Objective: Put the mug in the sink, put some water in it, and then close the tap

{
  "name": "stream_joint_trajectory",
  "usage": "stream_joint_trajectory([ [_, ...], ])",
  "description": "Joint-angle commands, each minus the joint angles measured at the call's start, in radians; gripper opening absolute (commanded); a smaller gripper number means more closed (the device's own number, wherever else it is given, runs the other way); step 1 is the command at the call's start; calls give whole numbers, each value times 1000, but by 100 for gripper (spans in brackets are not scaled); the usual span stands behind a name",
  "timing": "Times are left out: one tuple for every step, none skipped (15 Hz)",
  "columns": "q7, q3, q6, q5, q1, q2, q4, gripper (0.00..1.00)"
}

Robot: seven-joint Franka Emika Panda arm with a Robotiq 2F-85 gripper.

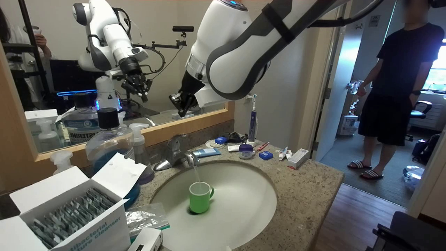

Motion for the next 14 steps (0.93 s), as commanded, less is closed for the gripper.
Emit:
stream_joint_trajectory([
  [31, -34, 32, -26, 29, -33, -45, 0],
  [30, -39, 34, -25, 32, -33, -47, 0],
  [30, -42, 38, -24, 33, -33, -49, 0],
  [29, -44, 40, -23, 35, -34, -52, 0],
  [29, -49, 42, -23, 39, -35, -54, 0],
  [29, -54, 43, -23, 43, -35, -56, 0],
  [27, -55, 44, -21, 44, -35, -56, 0],
  [26, -56, 44, -20, 45, -35, -57, 0],
  [26, -59, 45, -20, 48, -36, -58, 0],
  [27, -62, 46, -21, 51, -37, -59, 0],
  [27, -64, 47, -21, 53, -37, -60, 0],
  [27, -66, 47, -21, 55, -38, -60, 0],
  [27, -68, 47, -22, 56, -38, -60, 0],
  [27, -69, 47, -23, 58, -38, -60, 0],
])
